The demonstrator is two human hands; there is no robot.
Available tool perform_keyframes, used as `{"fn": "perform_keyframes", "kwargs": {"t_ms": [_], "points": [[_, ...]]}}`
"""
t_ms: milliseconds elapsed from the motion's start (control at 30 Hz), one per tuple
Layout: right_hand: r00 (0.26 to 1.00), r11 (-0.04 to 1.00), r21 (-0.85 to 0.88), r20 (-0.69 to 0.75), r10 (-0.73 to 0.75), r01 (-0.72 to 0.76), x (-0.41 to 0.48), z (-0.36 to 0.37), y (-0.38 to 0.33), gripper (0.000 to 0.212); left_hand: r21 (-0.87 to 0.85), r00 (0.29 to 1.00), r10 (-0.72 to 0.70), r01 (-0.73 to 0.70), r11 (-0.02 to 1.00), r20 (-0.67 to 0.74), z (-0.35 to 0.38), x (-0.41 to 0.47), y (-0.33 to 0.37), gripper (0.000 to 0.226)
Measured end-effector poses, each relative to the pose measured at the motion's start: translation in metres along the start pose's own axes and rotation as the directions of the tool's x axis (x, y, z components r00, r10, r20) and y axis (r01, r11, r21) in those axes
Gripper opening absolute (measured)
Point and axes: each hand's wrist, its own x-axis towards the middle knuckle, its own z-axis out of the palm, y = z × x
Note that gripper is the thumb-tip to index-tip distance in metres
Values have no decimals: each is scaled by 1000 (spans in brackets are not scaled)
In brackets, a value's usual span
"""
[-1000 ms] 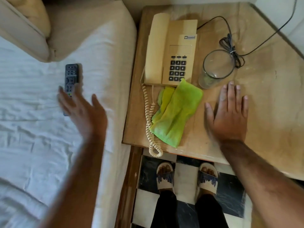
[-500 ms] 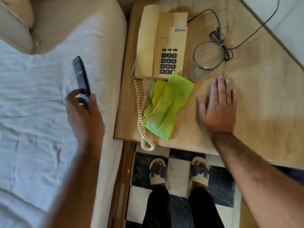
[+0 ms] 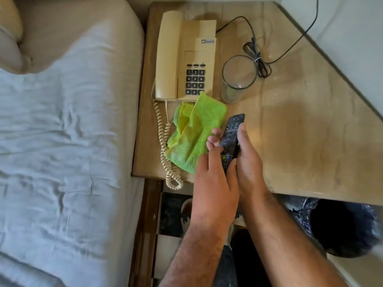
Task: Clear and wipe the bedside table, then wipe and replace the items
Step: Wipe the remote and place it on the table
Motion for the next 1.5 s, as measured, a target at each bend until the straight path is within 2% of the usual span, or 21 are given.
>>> {"fn": "perform_keyframes", "kwargs": {"t_ms": [67,133,200,233,300,367,433,500,533,600,667,767,867,967,1000,1067,1167,1300,1400,1433,1500], "points": [[999,999,35,-31,42,-41,2,-4,-4,58,-6,999,12,-12,1000,42,4,0,0,50],[994,993,97,-88,71,-62,4,-10,-8,60,71,996,79,-81,994,30,-1,7,-6,56],[983,987,158,-176,49,-21,5,-16,-16,58,296,980,171,-136,946,-98,-8,29,-25,52],[977,989,149,-213,14,18,5,-19,-22,55,413,977,180,-118,903,-116,-10,43,-32,53],[974,995,96,-225,-18,41,5,-24,-30,52,593,997,80,-56,803,-15,-13,70,-43,67],[979,996,91,-204,6,13,2,-28,-35,51,673,995,8,-71,736,97,-6,85,-51,72],[978,997,71,-206,-8,23,-2,-30,-38,47,594,996,21,-70,802,90,-1,90,-53,64],[971,996,-39,-221,-92,86,-4,-31,-37,42,328,999,12,-27,944,48,1,86,-49,52],[966,984,-133,-214,-144,117,-5,-31,-36,39,189,999,11,-18,982,38,1,81,-44,49],[958,927,-339,-171,-230,162,-8,-28,-28,36,27,997,43,-45,999,67,5,69,-22,48],[960,869,-456,-100,-262,190,-12,-24,-17,33,-10,988,95,-95,995,125,14,67,-1,44],[956,888,-408,-99,-276,214,-9,-16,-19,33,-66,984,23,-11,998,179,19,68,19,38],[930,901,-369,-194,-312,226,2,-15,-42,33,-161,973,25,13,987,231,18,32,22,32],[953,942,-321,-240,-182,99,-1,-13,-49,28,-143,980,94,-69,987,174,18,-9,21,42],[950,929,-364,-258,-177,74,-6,-15,-44,30,-109,982,103,-87,990,156,17,-6,21,46],[939,879,-466,-248,-237,99,-20,-19,-26,32,-11,988,93,-92,996,124,17,24,22,47],[961,921,-378,-209,-182,93,-35,-15,-1,41,89,987,-6,-8,996,160,18,84,29,43],[922,941,-305,-303,-240,145,-15,-11,-30,36,-50,980,-13,23,998,197,24,63,30,37],[915,983,-171,-382,-132,70,-12,-11,-57,33,-149,967,78,-42,988,243,20,-6,30,44],[907,987,-157,-411,-88,25,-15,-16,-57,34,-128,961,104,-73,989,256,20,-14,29,48],[874,980,-199,-473,-111,17,-27,-22,-43,39,-30,961,101,-96,995,259,21,6,28,51]]}}
